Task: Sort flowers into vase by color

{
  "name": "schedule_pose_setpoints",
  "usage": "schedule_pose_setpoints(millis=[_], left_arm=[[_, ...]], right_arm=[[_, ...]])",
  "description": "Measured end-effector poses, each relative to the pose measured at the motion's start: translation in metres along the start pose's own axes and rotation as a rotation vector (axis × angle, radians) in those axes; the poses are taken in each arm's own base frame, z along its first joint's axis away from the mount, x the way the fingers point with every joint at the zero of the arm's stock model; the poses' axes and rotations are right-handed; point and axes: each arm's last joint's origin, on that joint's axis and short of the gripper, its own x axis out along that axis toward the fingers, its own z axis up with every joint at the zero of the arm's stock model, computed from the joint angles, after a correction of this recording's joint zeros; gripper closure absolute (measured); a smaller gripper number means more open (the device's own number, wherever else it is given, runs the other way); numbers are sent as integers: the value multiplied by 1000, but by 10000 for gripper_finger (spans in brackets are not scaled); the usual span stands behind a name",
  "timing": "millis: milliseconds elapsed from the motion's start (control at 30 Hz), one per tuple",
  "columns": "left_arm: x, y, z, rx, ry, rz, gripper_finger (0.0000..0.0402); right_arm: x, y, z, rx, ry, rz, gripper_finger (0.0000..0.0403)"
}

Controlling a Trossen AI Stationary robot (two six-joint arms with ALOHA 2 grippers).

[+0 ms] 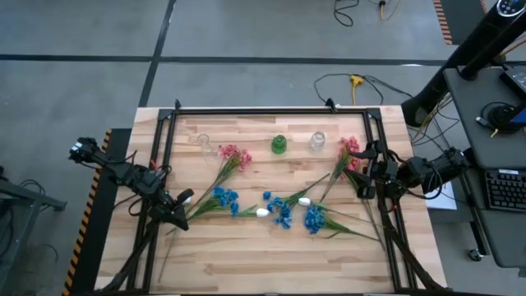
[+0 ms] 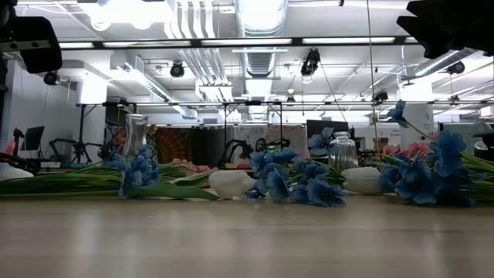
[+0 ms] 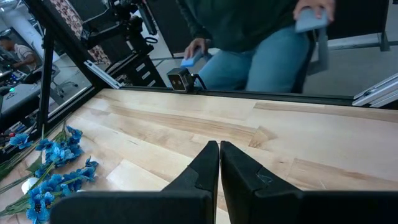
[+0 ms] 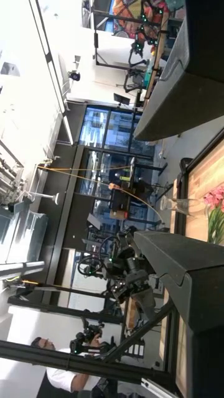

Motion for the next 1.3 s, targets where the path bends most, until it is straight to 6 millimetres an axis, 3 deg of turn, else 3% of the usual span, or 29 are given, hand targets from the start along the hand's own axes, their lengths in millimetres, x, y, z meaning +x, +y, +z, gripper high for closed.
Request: schedule_pose_setpoints(millis=[1000, 1167, 1300], left_arm=[[0, 0, 0, 5, 0, 1, 402], [0, 4, 7, 316, -63, 46, 402], [-5, 6, 30, 419, -389, -44, 402]], right_arm=[[0, 0, 0, 0, 0, 0, 161], [0, 0, 0, 0, 0, 0, 161], [0, 0, 0, 3, -2, -1, 161]])
